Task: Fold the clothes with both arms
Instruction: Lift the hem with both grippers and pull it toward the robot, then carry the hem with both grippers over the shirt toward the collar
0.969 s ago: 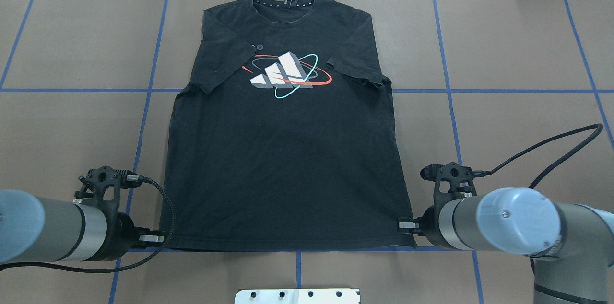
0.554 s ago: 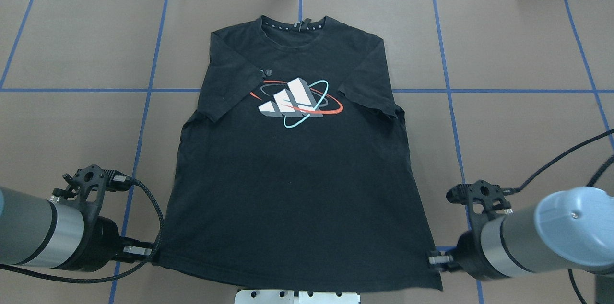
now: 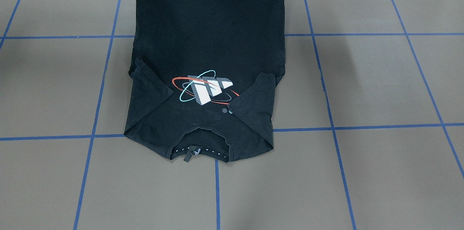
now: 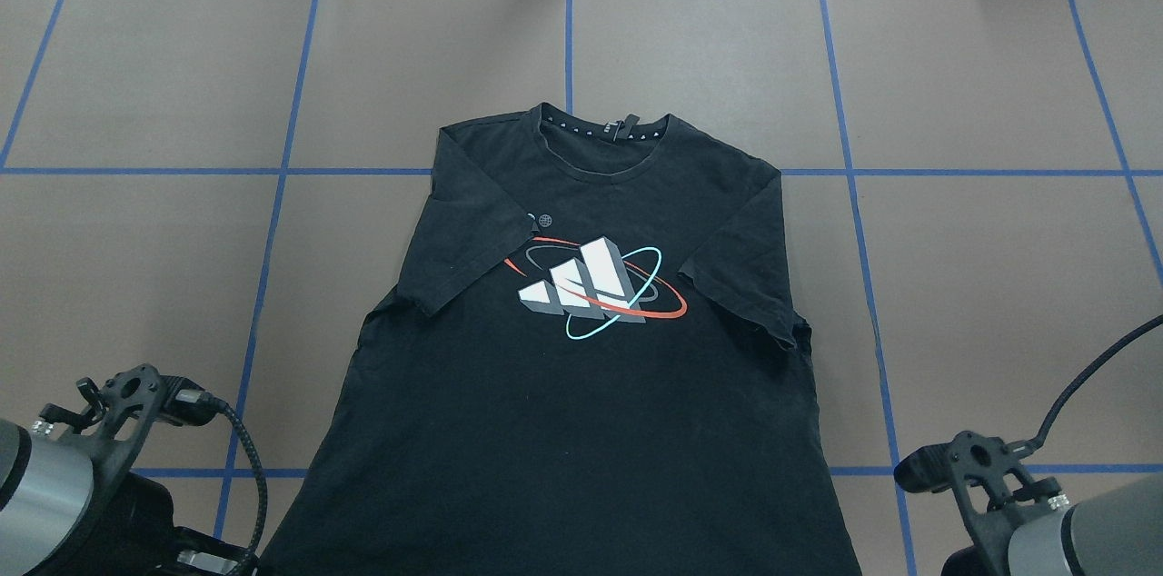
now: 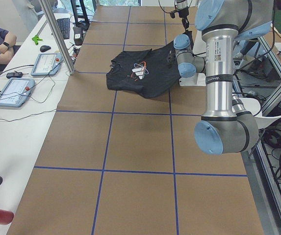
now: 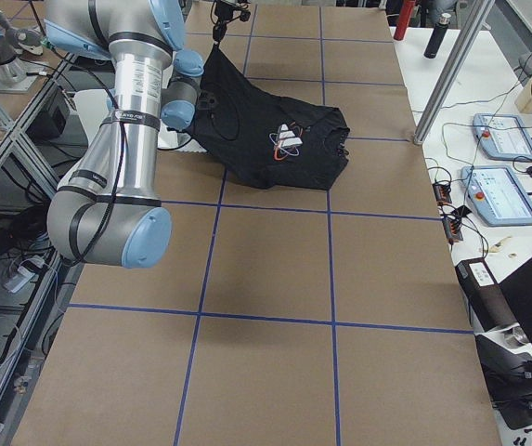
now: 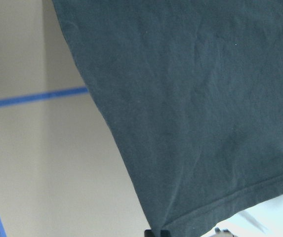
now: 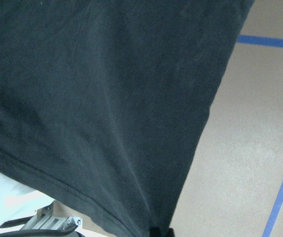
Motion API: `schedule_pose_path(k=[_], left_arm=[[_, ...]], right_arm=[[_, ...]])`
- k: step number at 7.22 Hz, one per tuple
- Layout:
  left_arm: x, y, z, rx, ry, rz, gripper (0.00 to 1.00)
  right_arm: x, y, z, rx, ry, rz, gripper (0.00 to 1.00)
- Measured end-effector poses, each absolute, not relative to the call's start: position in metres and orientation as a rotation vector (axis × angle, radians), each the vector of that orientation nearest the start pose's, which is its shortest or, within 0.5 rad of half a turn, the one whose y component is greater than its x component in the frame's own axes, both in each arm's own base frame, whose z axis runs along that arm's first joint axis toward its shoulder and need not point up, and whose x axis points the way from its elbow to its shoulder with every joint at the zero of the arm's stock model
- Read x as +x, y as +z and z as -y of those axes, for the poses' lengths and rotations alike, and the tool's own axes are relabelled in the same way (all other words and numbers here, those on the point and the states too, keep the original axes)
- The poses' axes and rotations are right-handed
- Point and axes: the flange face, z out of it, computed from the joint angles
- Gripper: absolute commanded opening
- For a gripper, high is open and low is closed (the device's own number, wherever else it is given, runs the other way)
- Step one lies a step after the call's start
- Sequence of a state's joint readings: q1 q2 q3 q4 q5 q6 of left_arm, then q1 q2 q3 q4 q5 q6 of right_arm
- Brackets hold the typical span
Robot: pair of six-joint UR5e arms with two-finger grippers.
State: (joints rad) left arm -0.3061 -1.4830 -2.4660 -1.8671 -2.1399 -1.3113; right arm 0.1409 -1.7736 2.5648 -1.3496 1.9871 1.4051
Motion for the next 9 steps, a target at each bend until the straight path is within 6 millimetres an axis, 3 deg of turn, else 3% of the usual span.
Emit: schedule_pose_path(k=[1, 2, 4, 5, 7, 9], left_arm=[[0.327, 0.253, 0.196, -0.173, 0.248, -1.17, 0.0], [0.344, 0.255, 0.224, -0.134, 0.195, -1.167, 0.0], [0.362, 0.246, 0.307, -0.029, 0.055, -1.173, 0.0], [0.36, 0.239, 0.346, 0.015, -0.007, -1.175, 0.0], [0.351, 0.225, 0.41, 0.081, -0.103, -1.175, 0.0], [0.346, 0.214, 0.458, 0.12, -0.167, -1.168, 0.0]], right_arm=[[-0.3, 0.269, 0.159, -0.189, -0.171, 1.038, 0.0], [-0.3, 0.277, 0.188, -0.146, -0.094, 1.029, 0.0], [-0.313, 0.305, 0.259, -0.073, 0.06, 0.99, 0.0], [-0.311, 0.315, 0.291, -0.038, 0.113, 0.974, 0.0], [-0.297, 0.325, 0.336, 0.016, 0.187, 0.958, 0.0], [-0.298, 0.331, 0.375, 0.044, 0.24, 0.944, 0.0]])
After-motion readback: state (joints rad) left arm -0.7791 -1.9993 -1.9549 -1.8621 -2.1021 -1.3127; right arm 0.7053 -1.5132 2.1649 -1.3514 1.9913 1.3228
